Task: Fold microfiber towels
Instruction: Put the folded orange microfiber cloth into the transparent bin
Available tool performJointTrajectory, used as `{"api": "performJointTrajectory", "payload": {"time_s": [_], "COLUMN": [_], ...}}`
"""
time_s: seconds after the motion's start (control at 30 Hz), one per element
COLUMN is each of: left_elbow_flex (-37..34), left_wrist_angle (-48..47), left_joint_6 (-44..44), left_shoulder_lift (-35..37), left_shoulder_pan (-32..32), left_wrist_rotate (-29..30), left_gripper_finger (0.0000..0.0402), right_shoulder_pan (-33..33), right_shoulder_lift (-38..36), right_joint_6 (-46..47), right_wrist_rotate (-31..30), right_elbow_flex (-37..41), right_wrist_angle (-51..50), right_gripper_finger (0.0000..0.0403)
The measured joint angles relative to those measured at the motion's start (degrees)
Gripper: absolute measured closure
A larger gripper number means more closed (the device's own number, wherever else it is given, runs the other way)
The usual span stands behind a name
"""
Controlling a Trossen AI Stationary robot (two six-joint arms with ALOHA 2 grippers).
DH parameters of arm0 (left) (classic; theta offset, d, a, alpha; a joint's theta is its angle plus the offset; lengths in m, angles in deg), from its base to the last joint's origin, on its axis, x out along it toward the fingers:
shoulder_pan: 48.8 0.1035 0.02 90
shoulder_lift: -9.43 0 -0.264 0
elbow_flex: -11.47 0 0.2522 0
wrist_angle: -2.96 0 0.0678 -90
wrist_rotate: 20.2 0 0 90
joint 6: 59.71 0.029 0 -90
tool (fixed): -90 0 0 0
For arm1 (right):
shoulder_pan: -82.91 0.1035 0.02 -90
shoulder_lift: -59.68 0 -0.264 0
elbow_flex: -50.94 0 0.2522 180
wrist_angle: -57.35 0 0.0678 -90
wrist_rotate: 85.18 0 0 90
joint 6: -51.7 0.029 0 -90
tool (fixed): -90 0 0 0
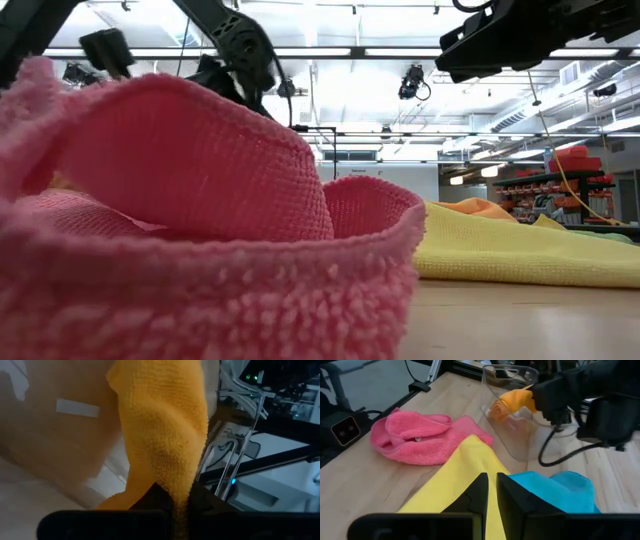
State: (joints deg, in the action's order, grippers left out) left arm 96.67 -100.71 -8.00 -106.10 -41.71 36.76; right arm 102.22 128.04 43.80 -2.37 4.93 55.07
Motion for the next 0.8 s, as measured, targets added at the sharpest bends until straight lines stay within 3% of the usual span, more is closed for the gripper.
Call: {"api": "performJointTrajectory", "payload": {"time_s": [0.27,0.8], "left_elbow_flex": [-2.8,5.6], "left_wrist_angle": [3.6,7.3], "left_joint_6": [-3.0,-19.9], "left_shoulder_lift": [0.2,0.0], "left_shoulder_pan": [-2.3,-3.2], "left_wrist_rotate": [2.0,9.1], "left_gripper_finger": [0.0336,0.0209], "right_shoulder_pan": [0.0,0.0], "right_shoulder_lift": [0.0,0.0], "right_joint_6": [0.0,-0.2], "right_wrist_rotate": [-0.1,-0.1], "right_elbow_flex": [0.0,0.0], "right_wrist_angle": [0.2,0.5], "right_gripper_finger": [0.0357,0.0357]}}
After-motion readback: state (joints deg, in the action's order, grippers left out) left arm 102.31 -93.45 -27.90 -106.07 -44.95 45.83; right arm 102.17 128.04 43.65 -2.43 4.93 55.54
